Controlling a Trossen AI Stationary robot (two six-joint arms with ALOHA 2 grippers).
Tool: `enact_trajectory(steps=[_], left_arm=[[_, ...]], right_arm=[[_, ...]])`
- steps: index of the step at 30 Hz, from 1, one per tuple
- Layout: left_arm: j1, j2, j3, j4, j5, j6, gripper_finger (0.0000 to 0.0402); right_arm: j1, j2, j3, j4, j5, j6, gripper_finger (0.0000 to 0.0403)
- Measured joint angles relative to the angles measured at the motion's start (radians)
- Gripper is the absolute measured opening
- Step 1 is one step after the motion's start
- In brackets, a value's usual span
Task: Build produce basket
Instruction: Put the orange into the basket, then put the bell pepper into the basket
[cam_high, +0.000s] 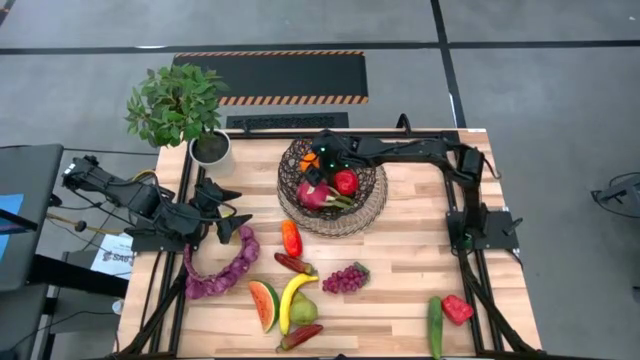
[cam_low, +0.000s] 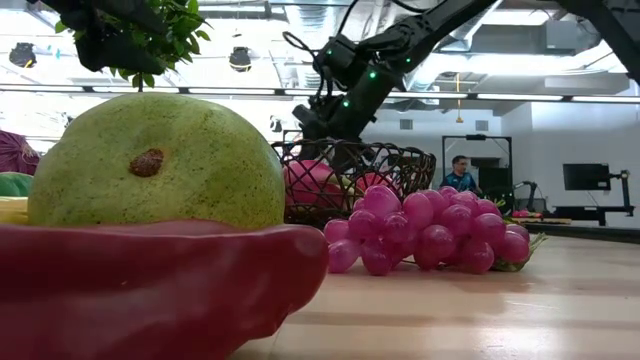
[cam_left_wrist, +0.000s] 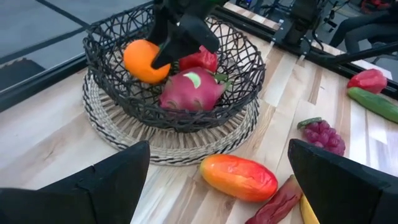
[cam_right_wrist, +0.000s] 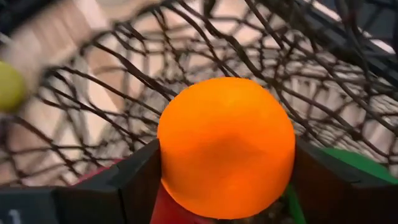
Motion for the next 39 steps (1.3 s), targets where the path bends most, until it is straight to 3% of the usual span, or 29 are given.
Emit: enact_trajectory(steps=[8,15,18,24,30,35,39], left_arm=[[0.0,0.0,0.0,0.001,-0.001,0.011,0.0368],[0.0,0.0,0.0,0.002,-0.001,0.015,0.0368],[0.0,0.0,0.0,0.002,-0.001,0.015,0.0368],[0.0,0.0,0.0,-0.003,0.008,0.016,0.0368],[0.0,0.0,0.0,-0.019,0.008,0.016,0.0368],[0.0,0.0,0.0,-0.019,0.008,0.028,0.0368],[0.0,0.0,0.0,-0.019,0.008,0.03,0.0368]], right_arm=[[0.005,-0.008,0.012,-0.03,0.005,-0.062,0.0391],[0.002,-0.01,0.105,-0.139,0.01,-0.068,0.0384],[0.005,-0.011,0.164,-0.279,0.011,-0.069,0.0388],[0.059,-0.07,0.239,-0.774,0.016,-0.018,0.0397],[0.291,-0.197,0.168,-1.124,0.083,0.237,0.0387],[0.599,-0.334,0.029,-1.196,0.082,0.638,0.0385],[0.854,-0.397,-0.056,-1.187,-0.026,0.981,0.0386]])
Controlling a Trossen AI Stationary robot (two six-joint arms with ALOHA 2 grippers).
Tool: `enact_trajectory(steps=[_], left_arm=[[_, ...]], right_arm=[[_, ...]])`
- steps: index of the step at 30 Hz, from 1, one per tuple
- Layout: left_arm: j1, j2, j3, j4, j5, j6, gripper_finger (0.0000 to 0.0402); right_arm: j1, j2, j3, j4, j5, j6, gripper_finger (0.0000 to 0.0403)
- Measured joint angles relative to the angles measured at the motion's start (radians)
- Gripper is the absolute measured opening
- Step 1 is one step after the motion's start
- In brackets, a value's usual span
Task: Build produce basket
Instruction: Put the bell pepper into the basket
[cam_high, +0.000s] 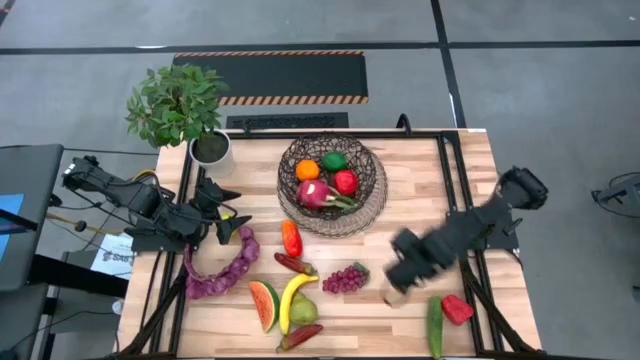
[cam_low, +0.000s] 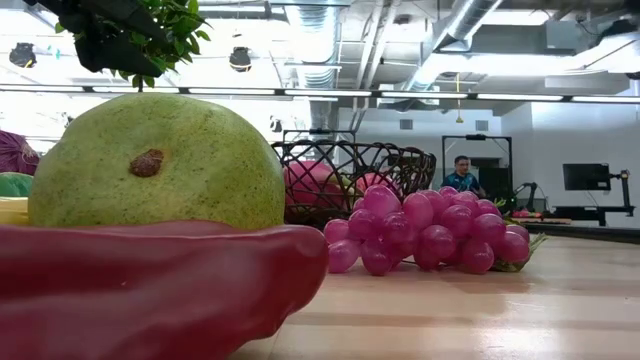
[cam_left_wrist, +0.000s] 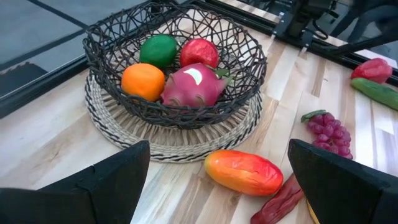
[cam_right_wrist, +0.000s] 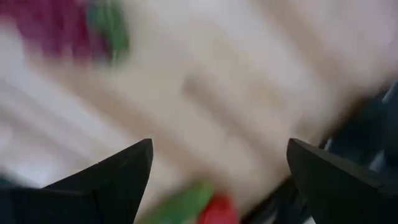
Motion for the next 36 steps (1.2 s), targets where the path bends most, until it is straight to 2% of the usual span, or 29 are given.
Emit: enact_trajectory(steps=[6,11,17,20,36], left_arm=[[0.0,0.0,0.0,0.0,0.0,-0.001,0.0368],[0.0,0.0,0.0,0.0,-0.008,-0.011,0.0368],[0.0,0.0,0.0,0.0,-0.009,-0.013,0.0368],[0.0,0.0,0.0,0.0,-0.008,-0.014,0.0368],[0.0,0.0,0.0,-0.001,-0.009,-0.009,0.0368]], right_arm=[[0.287,0.005,-0.026,0.009,-0.176,0.413,0.0385],[0.393,0.055,-0.027,0.04,-0.233,0.559,0.0386],[0.433,0.135,-0.029,0.062,-0.338,0.555,0.0384],[0.438,0.14,-0.072,0.125,-0.391,0.554,0.0384],[0.447,0.088,-0.337,0.421,-0.447,0.503,0.0384]])
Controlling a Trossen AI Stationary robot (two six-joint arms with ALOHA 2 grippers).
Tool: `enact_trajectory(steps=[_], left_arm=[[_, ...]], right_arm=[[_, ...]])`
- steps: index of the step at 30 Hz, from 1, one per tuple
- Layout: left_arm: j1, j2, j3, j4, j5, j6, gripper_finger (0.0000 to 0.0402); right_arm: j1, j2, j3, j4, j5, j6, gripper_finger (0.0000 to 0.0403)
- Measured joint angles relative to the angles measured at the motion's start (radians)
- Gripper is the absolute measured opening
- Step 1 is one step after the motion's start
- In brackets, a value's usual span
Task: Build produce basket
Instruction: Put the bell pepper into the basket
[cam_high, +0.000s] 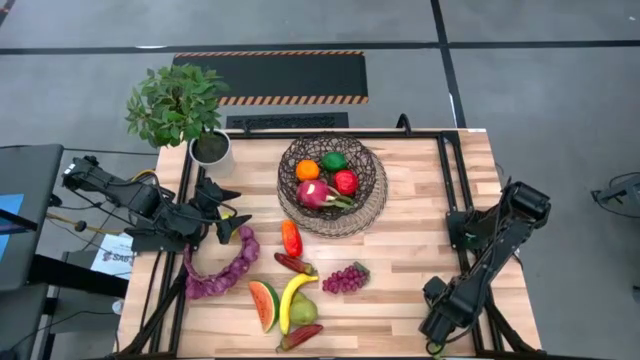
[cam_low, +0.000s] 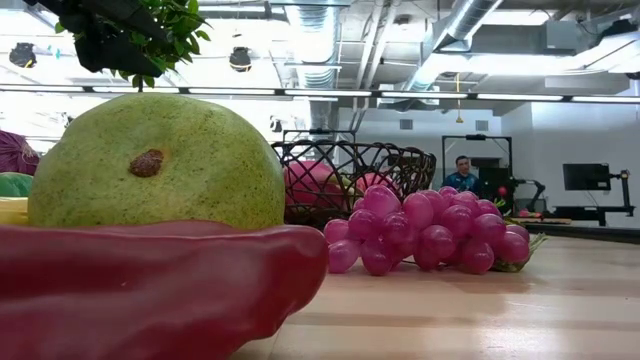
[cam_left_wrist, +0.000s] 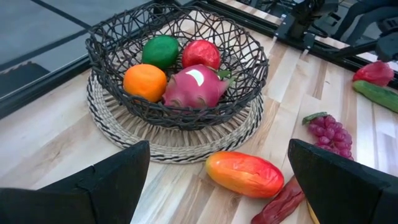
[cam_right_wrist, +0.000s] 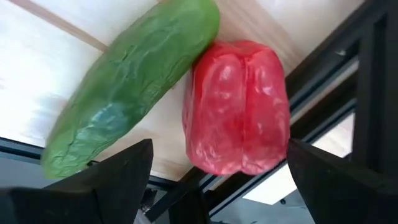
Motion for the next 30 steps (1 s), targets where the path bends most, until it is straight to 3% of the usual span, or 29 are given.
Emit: enact_trajectory(steps=[14,25,30], left_arm=[[0.0,0.0,0.0,0.0,0.0,0.002,0.0368],[0.0,0.0,0.0,0.0,0.0,0.002,0.0368],[0.0,0.0,0.0,0.0,0.0,0.002,0.0368]], right_arm=[[0.002,-0.003,-0.109,0.11,-0.032,-0.03,0.0378],[-0.041,-0.002,-0.11,0.061,-0.004,-0.072,0.0286],[-0.082,-0.001,-0.11,-0.005,0.038,-0.129,0.0273]])
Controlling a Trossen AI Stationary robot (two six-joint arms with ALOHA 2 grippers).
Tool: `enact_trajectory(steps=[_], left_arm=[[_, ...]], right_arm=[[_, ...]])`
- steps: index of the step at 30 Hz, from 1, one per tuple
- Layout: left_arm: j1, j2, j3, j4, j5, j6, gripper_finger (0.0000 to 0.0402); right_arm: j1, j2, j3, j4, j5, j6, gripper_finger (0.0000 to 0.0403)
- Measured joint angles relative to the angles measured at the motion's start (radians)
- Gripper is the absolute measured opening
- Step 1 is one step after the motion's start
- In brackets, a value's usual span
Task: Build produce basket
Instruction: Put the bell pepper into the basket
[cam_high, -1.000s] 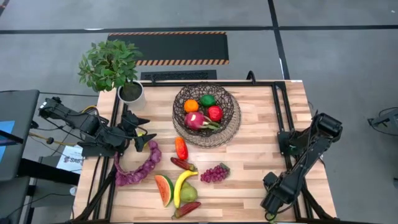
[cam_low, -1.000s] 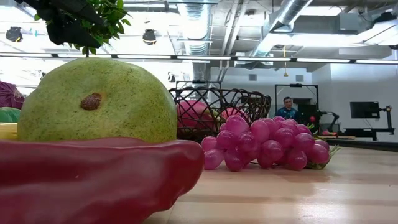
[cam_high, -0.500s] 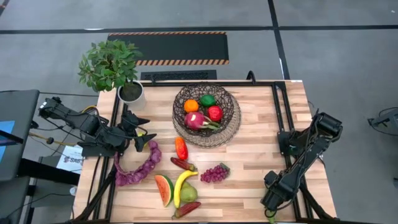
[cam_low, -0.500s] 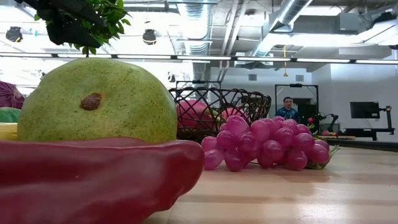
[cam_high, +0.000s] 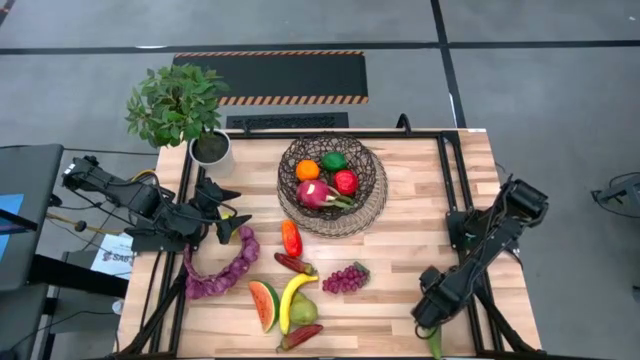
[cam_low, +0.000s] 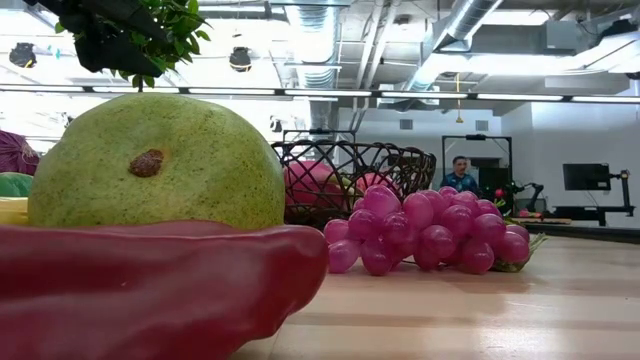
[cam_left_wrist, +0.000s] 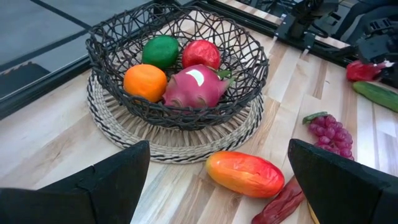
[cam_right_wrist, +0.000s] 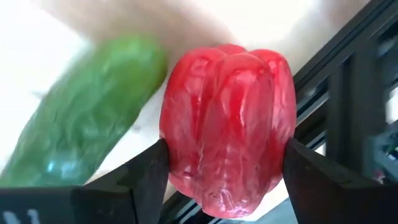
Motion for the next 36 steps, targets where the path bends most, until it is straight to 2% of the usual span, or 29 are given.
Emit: enact_trajectory(steps=[9,14,18,24,31,36], left_arm=[[0.0,0.0,0.0,0.0,-0.002,-0.005,0.0368],[0.0,0.0,0.0,0.0,-0.003,-0.005,0.0368],[0.0,0.0,0.0,0.0,-0.003,-0.005,0.0368],[0.0,0.0,0.0,-0.01,-0.003,-0.009,0.0368],[0.0,0.0,0.0,-0.011,-0.002,-0.016,0.0368],[0.0,0.0,0.0,-0.023,-0.002,-0.023,0.0368]], right_arm=[[-0.159,-0.005,0.0,-0.095,0.147,-0.236,0.0272],[-0.284,-0.013,-0.002,-0.15,0.289,-0.383,0.0272],[-0.4,-0.047,-0.002,-0.125,0.389,-0.489,0.0272],[-0.554,-0.147,0.012,0.011,0.482,-0.65,0.0271],[-0.716,-0.278,0.082,0.3,0.503,-0.906,0.0271],[-0.841,-0.312,0.143,0.519,0.503,-1.071,0.0271]])
